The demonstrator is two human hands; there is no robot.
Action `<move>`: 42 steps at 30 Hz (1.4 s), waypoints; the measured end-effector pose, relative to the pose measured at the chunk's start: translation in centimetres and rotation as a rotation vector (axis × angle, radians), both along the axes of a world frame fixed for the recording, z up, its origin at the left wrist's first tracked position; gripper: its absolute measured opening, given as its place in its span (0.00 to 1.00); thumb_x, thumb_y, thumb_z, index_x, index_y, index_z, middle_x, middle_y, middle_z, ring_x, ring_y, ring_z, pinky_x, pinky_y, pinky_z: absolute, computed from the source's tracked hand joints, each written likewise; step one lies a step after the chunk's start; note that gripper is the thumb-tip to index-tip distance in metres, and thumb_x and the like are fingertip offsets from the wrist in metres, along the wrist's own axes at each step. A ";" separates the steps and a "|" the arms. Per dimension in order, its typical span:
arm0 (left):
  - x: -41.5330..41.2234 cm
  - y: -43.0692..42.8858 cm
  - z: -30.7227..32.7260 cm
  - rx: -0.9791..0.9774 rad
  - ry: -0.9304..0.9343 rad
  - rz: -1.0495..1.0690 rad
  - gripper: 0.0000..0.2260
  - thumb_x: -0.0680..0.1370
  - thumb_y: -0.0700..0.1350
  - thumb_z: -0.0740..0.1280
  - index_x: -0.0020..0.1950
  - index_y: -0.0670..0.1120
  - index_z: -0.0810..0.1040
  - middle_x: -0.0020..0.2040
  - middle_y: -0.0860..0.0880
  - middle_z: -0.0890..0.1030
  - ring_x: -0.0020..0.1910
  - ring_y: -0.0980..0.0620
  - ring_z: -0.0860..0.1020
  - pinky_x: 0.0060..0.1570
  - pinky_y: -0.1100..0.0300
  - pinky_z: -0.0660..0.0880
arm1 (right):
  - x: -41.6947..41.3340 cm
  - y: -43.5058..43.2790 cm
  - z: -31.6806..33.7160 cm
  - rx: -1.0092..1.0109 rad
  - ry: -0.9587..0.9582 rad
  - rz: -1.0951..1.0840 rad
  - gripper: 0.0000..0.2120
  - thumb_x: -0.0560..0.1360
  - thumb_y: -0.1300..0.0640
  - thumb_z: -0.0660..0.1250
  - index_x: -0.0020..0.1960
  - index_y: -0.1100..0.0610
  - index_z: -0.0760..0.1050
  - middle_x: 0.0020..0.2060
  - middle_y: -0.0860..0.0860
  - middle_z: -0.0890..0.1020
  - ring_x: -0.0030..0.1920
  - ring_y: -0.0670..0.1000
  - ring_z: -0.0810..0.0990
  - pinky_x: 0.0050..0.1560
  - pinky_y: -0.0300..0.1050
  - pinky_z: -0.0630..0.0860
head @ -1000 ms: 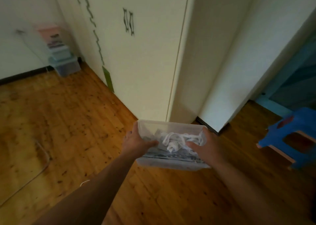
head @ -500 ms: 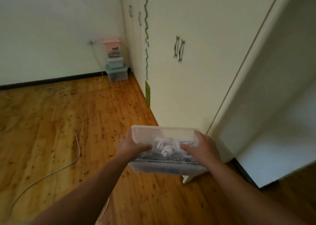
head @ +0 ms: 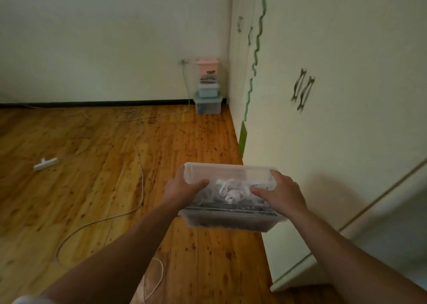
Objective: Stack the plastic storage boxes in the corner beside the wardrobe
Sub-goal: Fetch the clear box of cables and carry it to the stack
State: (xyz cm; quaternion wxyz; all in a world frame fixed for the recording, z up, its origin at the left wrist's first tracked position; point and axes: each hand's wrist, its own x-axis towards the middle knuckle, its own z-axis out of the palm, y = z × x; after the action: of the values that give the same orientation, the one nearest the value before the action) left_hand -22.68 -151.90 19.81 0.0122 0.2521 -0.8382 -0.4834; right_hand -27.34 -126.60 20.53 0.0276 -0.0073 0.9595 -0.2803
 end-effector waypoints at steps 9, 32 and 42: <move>-10.3 -5.9 0.4 -0.003 0.006 0.055 0.36 0.70 0.63 0.71 0.73 0.56 0.62 0.65 0.46 0.73 0.58 0.45 0.75 0.52 0.44 0.79 | -10.9 -5.9 1.4 0.008 -0.014 0.061 0.38 0.66 0.33 0.69 0.70 0.48 0.64 0.62 0.50 0.76 0.57 0.52 0.76 0.51 0.48 0.76; -33.1 -20.0 1.8 -0.029 0.011 0.104 0.32 0.72 0.64 0.67 0.73 0.57 0.62 0.65 0.47 0.74 0.59 0.43 0.76 0.54 0.40 0.77 | -34.2 -20.2 3.1 -0.041 -0.003 0.083 0.37 0.67 0.35 0.70 0.71 0.48 0.65 0.64 0.50 0.75 0.60 0.54 0.75 0.50 0.47 0.73; -46.4 -20.1 0.2 -0.063 0.013 0.180 0.32 0.71 0.66 0.67 0.72 0.59 0.62 0.63 0.48 0.74 0.54 0.47 0.76 0.43 0.49 0.77 | -49.2 -20.5 2.1 -0.004 -0.013 0.153 0.38 0.68 0.34 0.69 0.72 0.50 0.63 0.67 0.52 0.72 0.64 0.57 0.72 0.55 0.50 0.73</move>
State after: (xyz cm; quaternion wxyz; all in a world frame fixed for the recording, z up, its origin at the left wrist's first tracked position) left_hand -69.07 -171.98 20.03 0.0688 0.3227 -0.8268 -0.4556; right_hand -76.52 -147.11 22.61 0.0549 -0.0789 0.9554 -0.2792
